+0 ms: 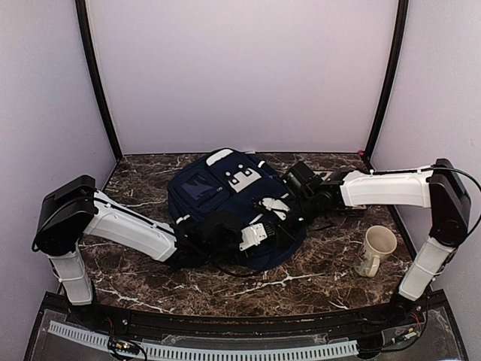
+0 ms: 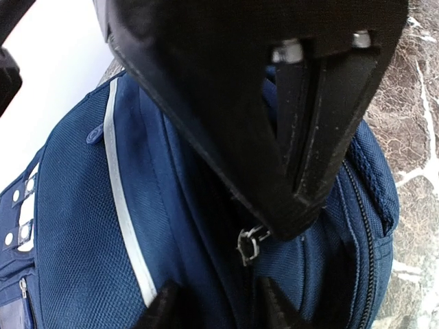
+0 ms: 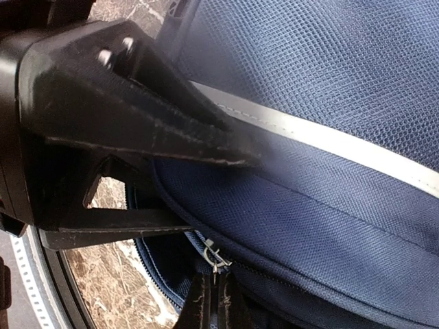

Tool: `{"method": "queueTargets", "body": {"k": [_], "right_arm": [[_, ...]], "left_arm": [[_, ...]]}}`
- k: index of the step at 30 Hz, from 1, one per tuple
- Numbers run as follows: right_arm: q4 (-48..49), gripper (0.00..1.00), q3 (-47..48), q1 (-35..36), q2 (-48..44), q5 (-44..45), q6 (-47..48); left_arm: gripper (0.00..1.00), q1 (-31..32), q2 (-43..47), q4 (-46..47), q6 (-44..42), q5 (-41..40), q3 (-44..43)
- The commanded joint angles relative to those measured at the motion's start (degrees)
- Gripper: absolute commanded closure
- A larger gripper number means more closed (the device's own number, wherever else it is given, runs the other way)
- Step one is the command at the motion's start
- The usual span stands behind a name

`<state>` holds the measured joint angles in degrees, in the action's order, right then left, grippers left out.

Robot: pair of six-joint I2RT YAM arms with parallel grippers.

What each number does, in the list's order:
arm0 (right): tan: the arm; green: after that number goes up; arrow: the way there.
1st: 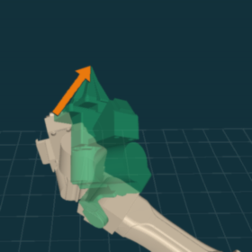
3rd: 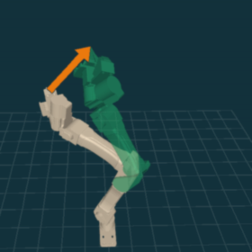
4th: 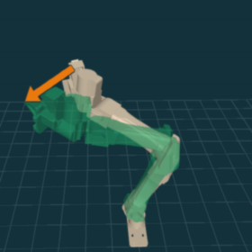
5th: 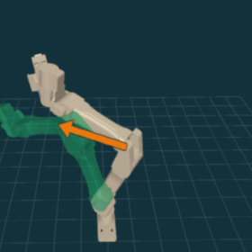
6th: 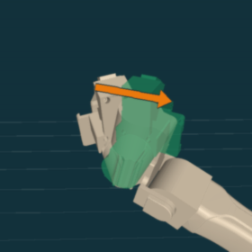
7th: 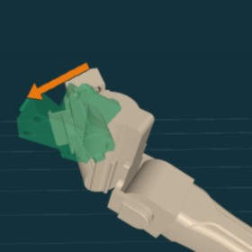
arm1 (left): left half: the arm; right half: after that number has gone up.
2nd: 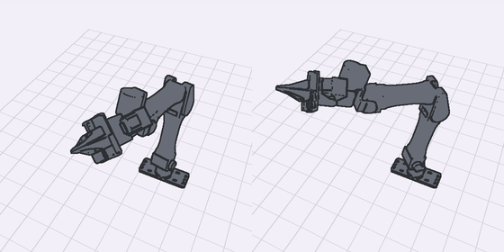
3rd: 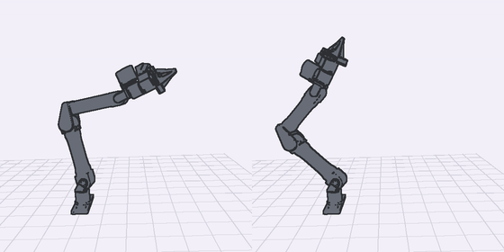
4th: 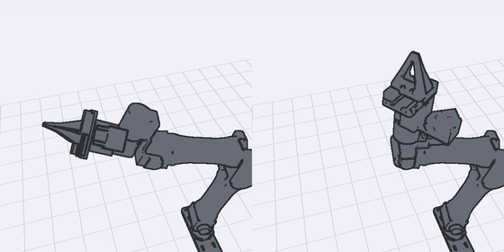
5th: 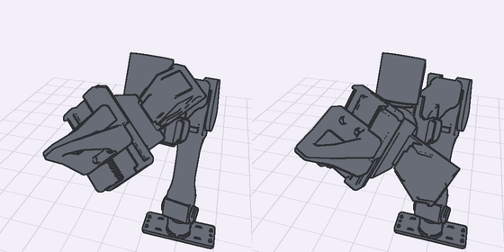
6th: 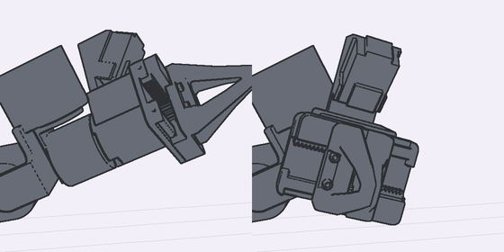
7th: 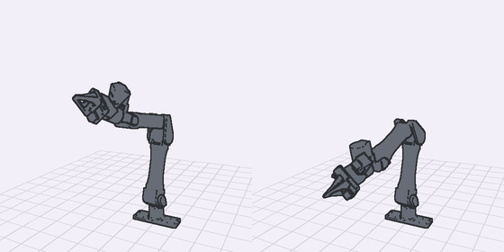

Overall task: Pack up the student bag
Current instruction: Hold the upper front pocket of the student bag, then zip the upper front pocket of the student bag.

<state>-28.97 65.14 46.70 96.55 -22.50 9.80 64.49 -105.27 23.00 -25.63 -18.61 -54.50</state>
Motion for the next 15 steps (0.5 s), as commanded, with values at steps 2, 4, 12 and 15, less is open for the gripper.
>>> {"method": "queueTargets", "body": {"k": [2, 4, 12, 15], "right_arm": [[-1.25, 1.0, 0.18, -0.5, 0.08, -1.63, 1.34], [-1.7, 1.0, -0.24, -1.89, -0.2, -0.25, 2.39], [-6.23, 1.0, 1.39, -12.77, 1.4, 0.25, 5.46], [-6.64, 1.0, 2.84, -15.37, 2.07, 1.6, 6.46]], "left_arm": [[0.72, -0.42, 0.06, 0.24, -0.16, -3.85, -1.72], [0.79, -0.42, 1.05, -0.31, -0.13, -4.13, -1.08], [1.0, -0.42, 6.01, -5.39, 3.26, -3.97, 3.62], [1.0, -0.42, 7.57, -7.34, 4.85, -5.01, 5.27]]}}
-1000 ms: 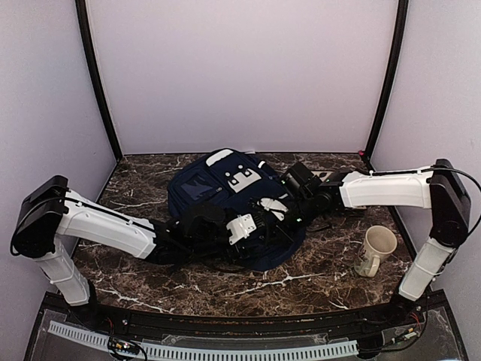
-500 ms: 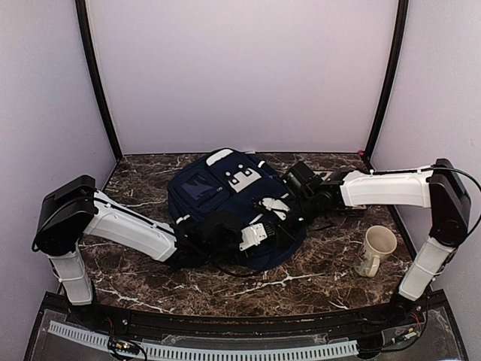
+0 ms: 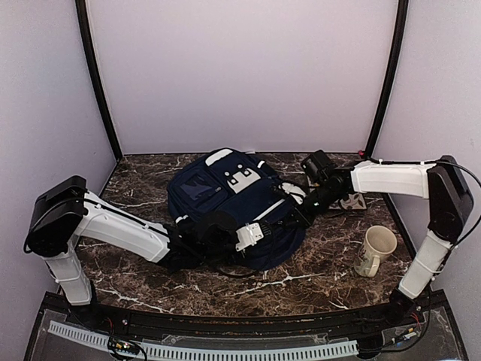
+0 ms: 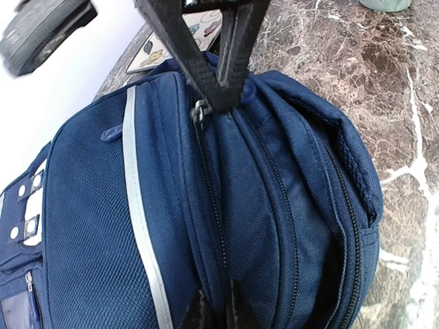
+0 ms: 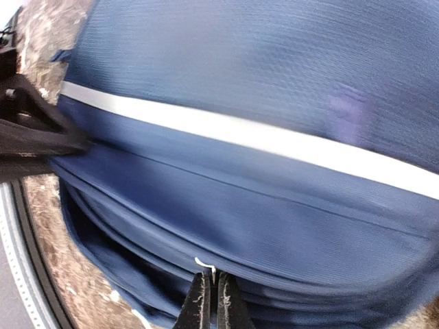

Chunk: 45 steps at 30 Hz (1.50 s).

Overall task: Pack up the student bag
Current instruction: Zip the upper front pocket of the student bag, then hold the upper front pocket of the student bag.

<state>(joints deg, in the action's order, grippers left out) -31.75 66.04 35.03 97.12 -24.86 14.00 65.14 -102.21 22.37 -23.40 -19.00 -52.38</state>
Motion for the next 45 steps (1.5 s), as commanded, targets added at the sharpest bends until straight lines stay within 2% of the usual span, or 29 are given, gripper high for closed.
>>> {"method": "queueTargets", "body": {"k": [1, 5, 9, 11, 13, 14, 15, 17, 18, 22, 23, 27, 31, 40, 45], "right_arm": [[-3.97, 1.0, 2.44, -4.57, 1.99, 4.32, 2.64], [-4.77, 1.0, 5.93, -8.0, 4.06, 6.19, 4.61], [-5.34, 1.0, 8.4, -9.02, 4.26, 4.5, 6.02], [-5.91, 1.0, 8.89, -8.36, 3.81, 0.51, 6.23], [-7.5, 1.0, 9.81, -6.21, 4.22, -2.61, 6.92], [-8.16, 1.0, 10.3, -4.65, 4.56, -3.32, 7.12], [-8.62, 1.0, 10.64, -3.05, 4.87, -4.24, 7.22], [-8.72, 1.0, 11.21, 0.4, 5.34, -6.22, 6.87], [-8.68, 1.0, 11.54, 1.66, 5.59, -7.05, 6.57], [-8.18, 1.0, 12.93, 5.39, 5.79, -9.4, 5.43], [-7.99, 1.0, 13.17, 5.95, 5.63, -9.62, 5.2], [-7.52, 1.0, 13.28, 6.97, 5.15, -10.72, 4.8], [-7.53, 1.0, 13.19, 6.99, 5.2, -11.19, 4.74], [-7.45, 1.0, 12.73, 6.99, 5.65, -11.96, 4.55], [-7.41, 1.0, 12.39, 6.98, 5.43, -12.16, 4.59]], "left_arm": [[1.0, -1.07, 5.29, -7.26, 3.38, -4.79, 3.75], [1.0, -1.07, 8.68, -9.48, 6.32, -5.77, 6.77], [1.0, -1.91, 12.88, -12.29, 8.91, -10.12, 10.0], [0.99, -4.36, 14.74, -15.65, 12.01, -12.08, 10.52], [0.97, -8.95, 16.79, -22.17, 17.01, -10.5, 9.27], [0.93, -10.79, 18.3, -23.65, 18.35, -9.19, 9.43], [0.83, -11.35, 20.0, -23.34, 18.44, -8.82, 10.42], [0.54, -11.43, 23.06, -22.06, 17.86, -6.43, 11.5], [0.43, -11.39, 24.24, -22.28, 17.75, -4.53, 11.54], [0.22, -10.91, 29.93, -22.91, 16.43, 2.68, 12.15], [0.2, -9.9, 31.83, -21.66, 15.32, 4.03, 12.68], [0.18, -7.12, 33.8, -17.72, 11.81, 8.62, 12.04], [0.18, -6.55, 28.75, -14.74, 8.59, 10.42, 8.49], [0.3, -6.61, 13.14, -11.0, 1.55, 13.73, -0.7], [0.38, -6.61, 6.49, -10.21, 0.61, 8.56, -4.17]]}}
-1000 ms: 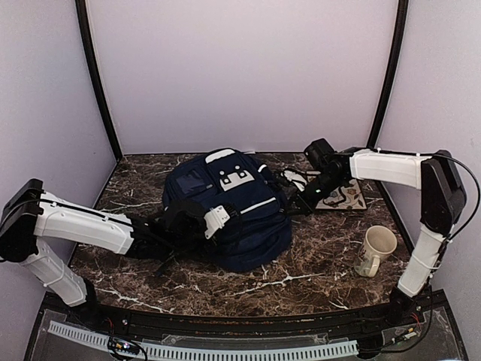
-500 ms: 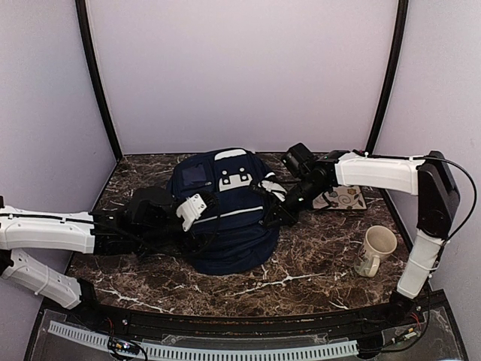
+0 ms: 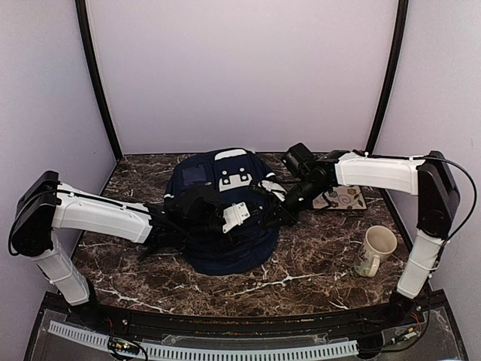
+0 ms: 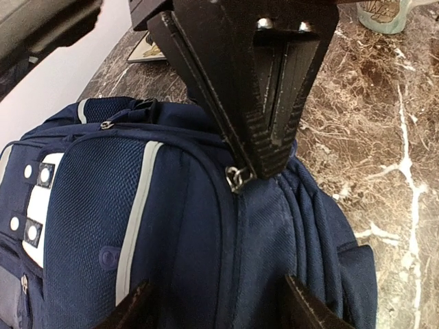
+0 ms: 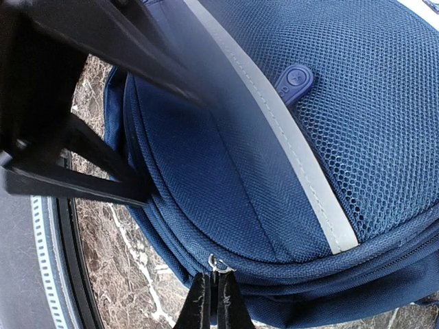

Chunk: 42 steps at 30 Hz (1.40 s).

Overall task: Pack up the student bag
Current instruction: Hold the upper front pocket of the student bag, then zip the upper front pocket of the student bag.

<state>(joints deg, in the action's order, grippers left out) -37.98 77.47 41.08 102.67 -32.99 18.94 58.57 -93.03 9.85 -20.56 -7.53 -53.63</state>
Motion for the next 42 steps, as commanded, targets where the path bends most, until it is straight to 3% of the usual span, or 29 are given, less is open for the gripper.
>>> {"method": "queueTargets", "body": {"k": [1, 3, 10, 15, 30, 34, 42], "right_arm": [[-1.2, 1.0, 0.81, 0.93, -0.18, -4.02, -0.31], [-1.18, 1.0, 0.4, 0.93, -0.15, -3.98, -0.22], [-3.79, 1.0, 0.34, -2.38, 2.88, -4.69, 0.93], [-2.76, 1.0, 4.03, -7.85, 5.61, -0.43, -2.37], [1.85, 1.0, 12.88, -12.6, 13.17, 4.78, -5.26], [1.78, 0.89, 12.11, -12.66, 10.03, 3.85, -4.43], [3.61, 0.69, 7.1, -15.49, -2.9, 9.68, -2.14]], "left_arm": [[0.4, -0.03, -3.13, 2.87, -2.36, -3.7, -2.91], [0.47, -0.03, -3.37, 4.07, -2.68, -4.45, -2.64], [0.92, -0.03, -3.15, 2.67, -3.13, -4.13, -2.98], [0.95, -0.03, -1.89, 1.87, -2.77, -3.22, -1.42], [0.93, 0.06, 0.49, 1.71, -0.8, -0.24, 1.11], [0.74, 0.06, 1.76, 1.25, 0.28, -2.64, 0.99], [0.45, -0.1, 9.0, -3.29, 0.42, -11.28, -0.32]]}}
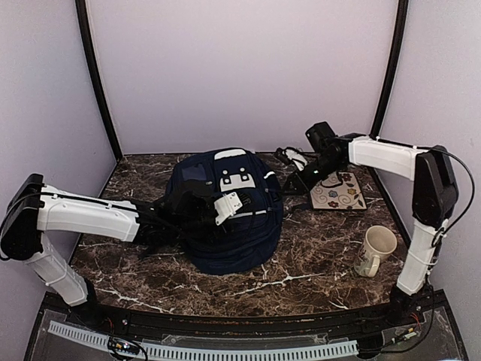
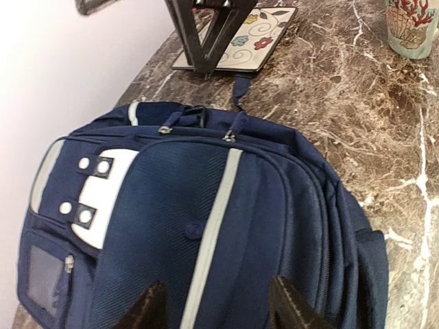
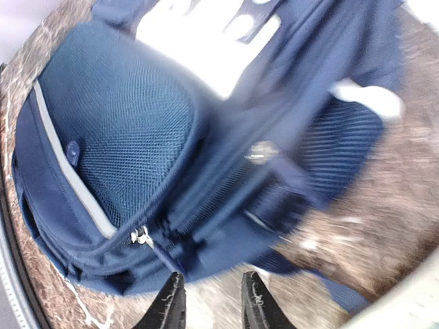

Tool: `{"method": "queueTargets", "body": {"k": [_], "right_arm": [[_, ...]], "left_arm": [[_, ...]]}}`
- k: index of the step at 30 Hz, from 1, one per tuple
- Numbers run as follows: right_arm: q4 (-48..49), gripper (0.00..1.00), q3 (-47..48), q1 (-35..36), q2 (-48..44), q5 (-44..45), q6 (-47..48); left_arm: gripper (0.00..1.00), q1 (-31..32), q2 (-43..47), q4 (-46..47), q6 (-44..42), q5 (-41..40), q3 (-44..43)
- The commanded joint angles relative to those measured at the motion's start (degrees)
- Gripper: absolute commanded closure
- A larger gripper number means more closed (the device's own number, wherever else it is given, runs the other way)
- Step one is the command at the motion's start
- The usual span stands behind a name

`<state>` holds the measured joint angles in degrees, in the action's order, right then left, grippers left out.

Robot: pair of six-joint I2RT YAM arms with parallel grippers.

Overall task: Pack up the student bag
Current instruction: Zip the upper front pocket of the student bag, then reset both arms

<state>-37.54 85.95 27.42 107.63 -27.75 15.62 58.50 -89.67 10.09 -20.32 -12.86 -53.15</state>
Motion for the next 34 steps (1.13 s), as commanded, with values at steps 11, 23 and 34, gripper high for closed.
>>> {"method": "queueTargets", "body": {"k": [11, 23, 34], "right_arm": [[9.14, 0.46, -1.01, -9.09, -22.99, 11.46, -0.83], [29.58, 0.0, -16.38, -16.03, -33.98, 20.26, -15.42], [33.68, 0.0, -23.4, -23.26, -34.25, 7.74, -21.9]], "left_arm": [[0.17, -5.91, 12.36, -10.54, -6.66, -17.55, -9.7], [0.01, -15.28, 18.61, 1.6, 9.32, -32.24, -2.5], [0.01, -18.97, 24.36, 7.69, 10.45, -30.82, 7.04]]}}
